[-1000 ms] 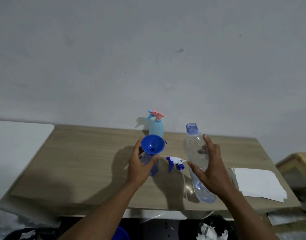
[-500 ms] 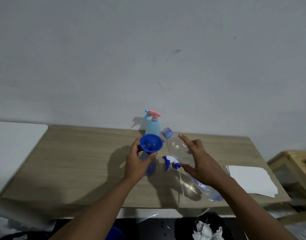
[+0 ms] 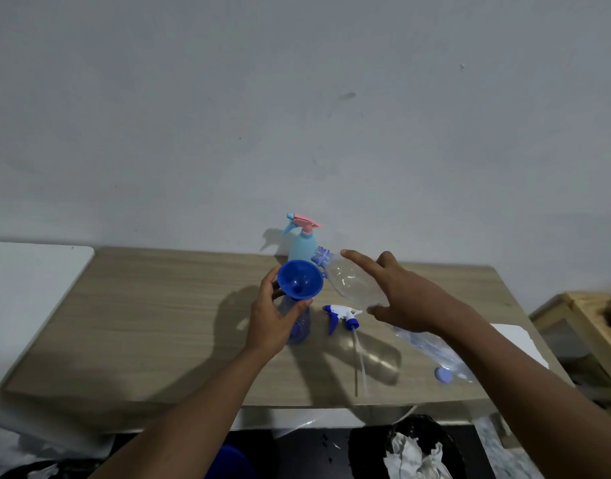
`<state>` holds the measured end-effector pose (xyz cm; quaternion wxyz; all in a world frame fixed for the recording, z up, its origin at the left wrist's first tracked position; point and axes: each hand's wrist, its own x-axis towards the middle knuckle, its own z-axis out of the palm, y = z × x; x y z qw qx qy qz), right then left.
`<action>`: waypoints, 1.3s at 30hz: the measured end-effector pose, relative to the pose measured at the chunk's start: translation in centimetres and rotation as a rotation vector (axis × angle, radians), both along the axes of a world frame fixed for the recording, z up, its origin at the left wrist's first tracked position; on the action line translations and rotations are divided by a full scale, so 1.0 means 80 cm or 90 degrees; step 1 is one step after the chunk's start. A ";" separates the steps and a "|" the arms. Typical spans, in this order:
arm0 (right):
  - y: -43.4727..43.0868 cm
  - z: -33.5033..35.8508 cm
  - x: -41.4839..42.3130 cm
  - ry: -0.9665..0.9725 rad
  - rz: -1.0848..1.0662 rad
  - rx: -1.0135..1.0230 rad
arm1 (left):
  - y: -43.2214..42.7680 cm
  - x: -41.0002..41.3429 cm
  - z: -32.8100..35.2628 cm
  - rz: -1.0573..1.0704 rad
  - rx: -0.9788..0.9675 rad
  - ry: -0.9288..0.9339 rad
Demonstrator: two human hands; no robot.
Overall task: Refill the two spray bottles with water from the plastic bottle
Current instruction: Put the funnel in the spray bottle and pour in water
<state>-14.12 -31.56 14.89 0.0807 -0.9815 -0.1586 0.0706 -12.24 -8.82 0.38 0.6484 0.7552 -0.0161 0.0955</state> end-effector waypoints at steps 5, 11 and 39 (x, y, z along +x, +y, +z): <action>-0.002 0.012 0.003 0.029 0.026 -0.074 | 0.001 -0.001 0.001 -0.002 0.002 -0.006; -0.004 0.012 0.006 0.044 0.025 -0.127 | 0.000 0.001 0.001 -0.006 0.005 -0.010; -0.018 -0.004 0.010 0.035 0.030 -0.009 | -0.001 -0.002 0.000 -0.012 0.002 -0.012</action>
